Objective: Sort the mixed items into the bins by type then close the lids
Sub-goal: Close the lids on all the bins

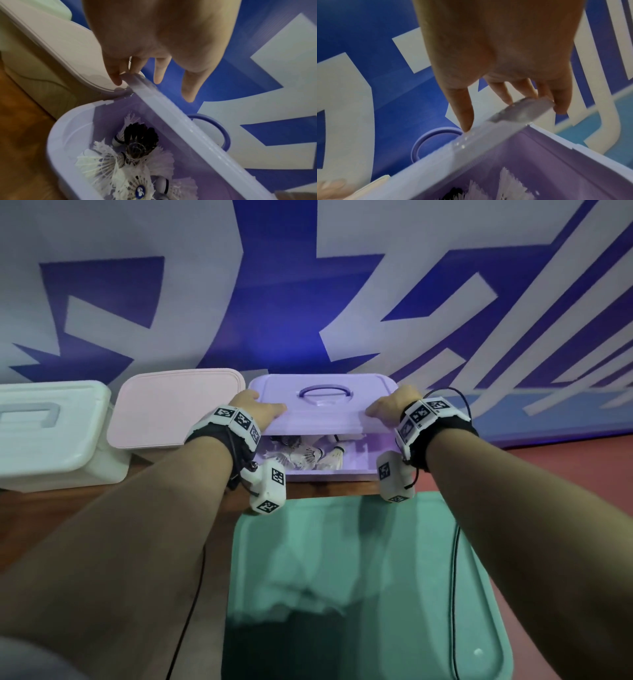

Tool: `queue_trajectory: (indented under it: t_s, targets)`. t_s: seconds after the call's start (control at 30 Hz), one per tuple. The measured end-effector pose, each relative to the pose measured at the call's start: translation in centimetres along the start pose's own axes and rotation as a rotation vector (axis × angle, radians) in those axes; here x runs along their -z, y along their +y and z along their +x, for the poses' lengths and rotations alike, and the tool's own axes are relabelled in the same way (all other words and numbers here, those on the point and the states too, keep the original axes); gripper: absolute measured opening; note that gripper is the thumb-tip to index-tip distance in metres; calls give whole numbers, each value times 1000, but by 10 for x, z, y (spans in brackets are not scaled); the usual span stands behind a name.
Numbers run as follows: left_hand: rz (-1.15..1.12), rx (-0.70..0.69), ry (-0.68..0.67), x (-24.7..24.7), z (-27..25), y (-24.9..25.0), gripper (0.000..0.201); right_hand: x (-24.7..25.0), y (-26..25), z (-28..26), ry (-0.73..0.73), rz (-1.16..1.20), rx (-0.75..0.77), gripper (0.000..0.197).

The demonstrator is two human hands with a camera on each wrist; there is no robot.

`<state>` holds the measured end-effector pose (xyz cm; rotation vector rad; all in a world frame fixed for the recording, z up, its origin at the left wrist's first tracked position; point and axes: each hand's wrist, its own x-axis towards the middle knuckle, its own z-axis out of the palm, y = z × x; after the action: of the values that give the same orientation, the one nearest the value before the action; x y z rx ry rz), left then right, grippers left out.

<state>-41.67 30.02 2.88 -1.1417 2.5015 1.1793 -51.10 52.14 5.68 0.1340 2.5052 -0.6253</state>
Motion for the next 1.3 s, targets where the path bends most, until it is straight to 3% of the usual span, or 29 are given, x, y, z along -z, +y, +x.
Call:
queue_trajectory:
  t_s: [0.1, 0.23, 0.3, 0.37, 0.43, 0.5, 0.57, 0.7, 0.8, 0.9, 1.0, 1.13, 1.3]
  targets:
    - [102, 22, -75, -7, -1, -6, 78, -6, 8, -2, -61, 31, -36, 48]
    - [259, 84, -97, -12, -4, -11, 82, -9, 11, -2, -119, 11, -61, 55]
    - [287, 104, -111, -13, -5, -9, 80, -7, 13, -1, -124, 30, -72, 48]
    - [283, 129, -143, -17, -6, -7, 76, -7, 16, 1, -144, 110, -90, 20]
    - [293, 153, -153, -21, -9, -5, 75, -7, 18, 1, -198, 123, -91, 14]
    - [298, 172, -149, -24, -10, -4, 76, -9, 20, 2, -232, 116, -69, 44]
    - [286, 194, -146, -25, -11, -4, 80, -10, 20, 5, -244, 126, -58, 54]
    - [202, 199, -145, -29, -9, -4, 84, -11, 23, 16, -210, 209, -85, 30]
    - [170, 187, -141, -33, -10, 2, 78, -9, 24, 25, -119, 219, -79, 40]
    - [171, 158, -122, -37, -7, 12, 71, -5, 24, 33, -63, 150, -48, 37]
    - [161, 153, -114, -38, 0, 15, 73, -5, 23, 41, -77, 90, -12, 39]
    - [148, 151, -93, -36, 12, 18, 74, -6, 25, 54, -92, 219, -4, 57]
    - [155, 136, -90, -35, 17, 17, 76, -9, 28, 73, -76, 174, 22, 58]
